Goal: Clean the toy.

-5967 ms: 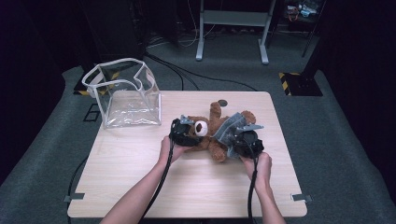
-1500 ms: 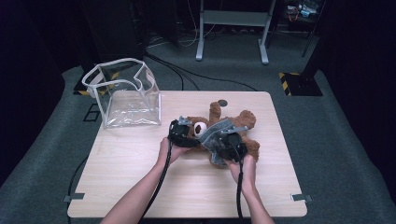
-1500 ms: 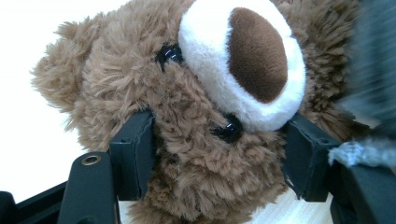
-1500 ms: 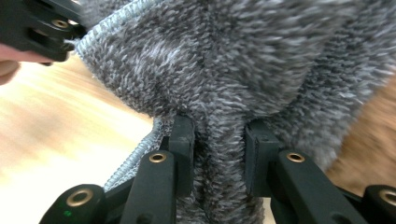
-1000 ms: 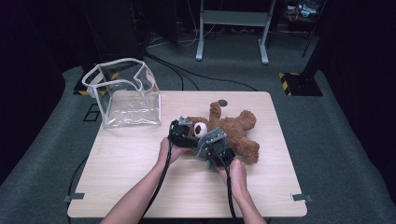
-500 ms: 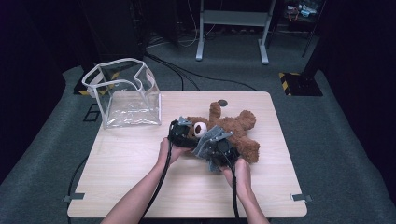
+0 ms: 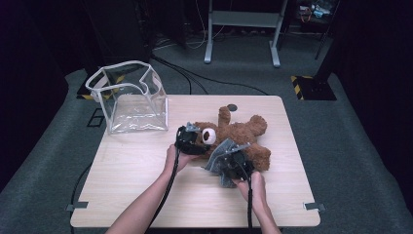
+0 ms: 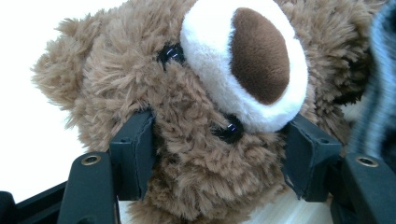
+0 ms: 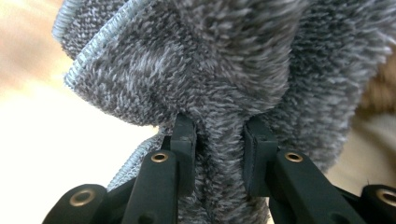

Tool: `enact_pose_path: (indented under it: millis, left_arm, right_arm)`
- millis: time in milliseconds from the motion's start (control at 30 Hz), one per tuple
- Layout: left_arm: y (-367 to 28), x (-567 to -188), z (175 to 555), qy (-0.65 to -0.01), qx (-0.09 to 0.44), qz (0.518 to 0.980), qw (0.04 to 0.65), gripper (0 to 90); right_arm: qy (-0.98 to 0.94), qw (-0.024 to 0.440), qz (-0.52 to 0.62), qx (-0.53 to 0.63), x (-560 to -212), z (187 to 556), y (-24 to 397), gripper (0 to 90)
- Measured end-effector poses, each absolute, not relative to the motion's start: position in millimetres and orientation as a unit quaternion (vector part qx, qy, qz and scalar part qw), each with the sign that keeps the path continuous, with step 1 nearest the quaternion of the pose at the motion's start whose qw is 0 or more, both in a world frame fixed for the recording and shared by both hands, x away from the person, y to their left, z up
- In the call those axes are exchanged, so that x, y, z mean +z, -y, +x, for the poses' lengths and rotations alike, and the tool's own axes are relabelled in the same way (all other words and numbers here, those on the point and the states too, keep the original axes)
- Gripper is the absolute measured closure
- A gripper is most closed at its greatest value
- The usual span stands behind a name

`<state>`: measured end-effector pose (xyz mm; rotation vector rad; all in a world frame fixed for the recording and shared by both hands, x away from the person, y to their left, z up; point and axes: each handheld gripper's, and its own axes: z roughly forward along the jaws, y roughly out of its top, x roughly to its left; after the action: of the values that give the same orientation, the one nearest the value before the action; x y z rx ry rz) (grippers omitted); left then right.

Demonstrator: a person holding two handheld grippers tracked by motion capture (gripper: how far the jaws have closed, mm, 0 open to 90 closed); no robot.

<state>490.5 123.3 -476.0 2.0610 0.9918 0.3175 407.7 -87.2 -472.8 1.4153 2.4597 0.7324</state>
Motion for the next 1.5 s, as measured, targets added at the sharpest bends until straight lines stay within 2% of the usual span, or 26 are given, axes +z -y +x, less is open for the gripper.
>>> enact_pose_path:
  millis: [133, 233, 633, 1167, 1367, 1500]
  left_arm:
    - [-122.8, -475.9, 490.2, -0.394, 0.128, 0.815, 0.405, 33.9]
    - [-122.3, -475.5, 489.9, -0.393, 0.133, 0.815, 0.404, 33.7]
    - [-120.6, -470.6, 484.4, -0.388, 0.152, 0.817, 0.399, 31.6]
    - [-121.9, -462.4, 471.4, -0.389, 0.157, 0.811, 0.408, 26.8]
    - [-121.1, -462.5, 465.9, -0.389, 0.161, 0.81, 0.409, 25.7]
    - [-121.2, -462.0, 460.9, -0.391, 0.16, 0.805, 0.416, 25.2]
  right_arm:
    - [-0.823, 0.114, 0.486, 0.272, -465.8, 395.7, 105.9, 70.2]
    - [-0.798, 0.139, 0.501, 0.305, -452.7, 389.2, 123.6, 70.1]
    - [-0.736, 0.211, 0.552, 0.33, -426.3, 388.7, 178.1, 68.9]
    - [-0.683, 0.265, 0.607, 0.31, -426.1, 391.8, 231.5, 68.7]
    - [-0.67, 0.268, 0.632, 0.284, -439.9, 390.5, 251.6, 68.5]
    - [-0.666, 0.254, 0.645, 0.277, -451.1, 389.9, 258.1, 68.4]
